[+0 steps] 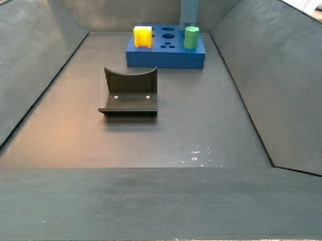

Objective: Pick up the oval object. Move up. Place the oval object on the fixture. Regrasp the oval object. Move to above the board. Insert the oval object.
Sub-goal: Move to above the board.

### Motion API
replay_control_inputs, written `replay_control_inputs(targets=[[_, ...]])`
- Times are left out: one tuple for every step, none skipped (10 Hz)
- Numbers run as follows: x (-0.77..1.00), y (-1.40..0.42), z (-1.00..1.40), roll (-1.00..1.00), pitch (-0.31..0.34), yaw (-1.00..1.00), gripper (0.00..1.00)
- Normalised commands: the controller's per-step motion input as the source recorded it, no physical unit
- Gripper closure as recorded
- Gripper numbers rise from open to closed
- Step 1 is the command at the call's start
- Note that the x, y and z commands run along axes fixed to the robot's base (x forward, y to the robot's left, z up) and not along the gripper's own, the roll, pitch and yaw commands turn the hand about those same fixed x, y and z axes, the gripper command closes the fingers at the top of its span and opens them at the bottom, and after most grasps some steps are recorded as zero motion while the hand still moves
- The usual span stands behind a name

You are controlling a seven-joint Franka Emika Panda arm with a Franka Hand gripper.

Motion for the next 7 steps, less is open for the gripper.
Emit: replay_control_inputs(targets=[[0.00,-0.07,0.01,-0.31,-0.146,1.00,1.00],[0.00,-0.03,0.01,-0.30,-0.167,1.00,1.00],[-0.02,-0.01,0.01,-0.29,-0.190,1.00,1.00],[-0.04,0.00,0.00,-0.27,-0.228,1.00,1.00],[-0.05,0.02,0.00,-0.26,-0.262,1.00,1.00],[-0.07,0.02,0.00,-0.25,-0.297,1.00,1.00],[-0.08,0.02,0.00,-0.23,-0.347,1.00,1.00]])
